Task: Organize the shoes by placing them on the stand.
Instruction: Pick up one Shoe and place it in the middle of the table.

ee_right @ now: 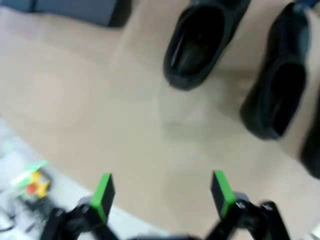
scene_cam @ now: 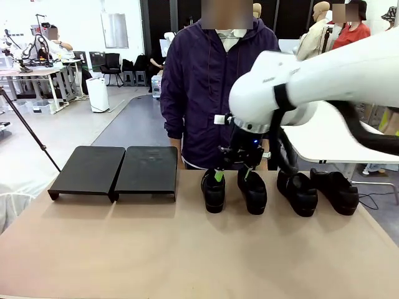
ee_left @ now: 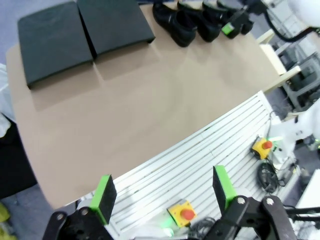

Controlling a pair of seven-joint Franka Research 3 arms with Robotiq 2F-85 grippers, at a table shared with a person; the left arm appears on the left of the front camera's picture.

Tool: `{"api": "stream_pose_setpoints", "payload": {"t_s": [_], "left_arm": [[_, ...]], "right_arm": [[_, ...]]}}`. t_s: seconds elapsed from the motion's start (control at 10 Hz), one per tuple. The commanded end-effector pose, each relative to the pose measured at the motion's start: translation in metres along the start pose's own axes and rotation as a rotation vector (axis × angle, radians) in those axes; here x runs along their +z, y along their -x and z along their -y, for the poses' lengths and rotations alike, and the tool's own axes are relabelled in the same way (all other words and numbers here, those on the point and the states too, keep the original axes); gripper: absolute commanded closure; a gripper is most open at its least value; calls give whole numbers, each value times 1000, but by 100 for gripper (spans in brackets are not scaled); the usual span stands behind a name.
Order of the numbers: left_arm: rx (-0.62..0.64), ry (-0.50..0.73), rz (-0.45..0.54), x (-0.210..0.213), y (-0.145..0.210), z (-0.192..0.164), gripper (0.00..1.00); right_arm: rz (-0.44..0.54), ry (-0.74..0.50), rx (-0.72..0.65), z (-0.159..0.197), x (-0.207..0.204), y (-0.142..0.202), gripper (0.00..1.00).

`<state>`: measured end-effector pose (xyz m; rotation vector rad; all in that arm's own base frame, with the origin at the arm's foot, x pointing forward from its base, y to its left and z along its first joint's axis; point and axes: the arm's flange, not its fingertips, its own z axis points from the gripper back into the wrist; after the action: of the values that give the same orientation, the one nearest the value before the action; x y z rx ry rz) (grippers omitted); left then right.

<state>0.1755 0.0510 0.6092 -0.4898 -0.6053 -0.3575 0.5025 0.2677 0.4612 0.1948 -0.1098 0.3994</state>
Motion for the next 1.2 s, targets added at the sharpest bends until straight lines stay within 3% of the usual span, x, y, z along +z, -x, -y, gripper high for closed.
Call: {"api": "stream_pose_setpoints", "payload": {"t_s": [0.0,0.3,0.7,1.1], "left_arm": [[-13,15,2,1,0,1,0],[-13,15,2,1,0,1,0],[-13,15,2,1,0,1,0],[-13,15,2,1,0,1,0]], "right_arm": [[-24,48,-90,2,-17,-41,0],[-31,159,-232,24,-59,-69,0],[-5,144,-225,44,-90,-86,0],[-60,157,-236,46,-106,-98,0]]}}
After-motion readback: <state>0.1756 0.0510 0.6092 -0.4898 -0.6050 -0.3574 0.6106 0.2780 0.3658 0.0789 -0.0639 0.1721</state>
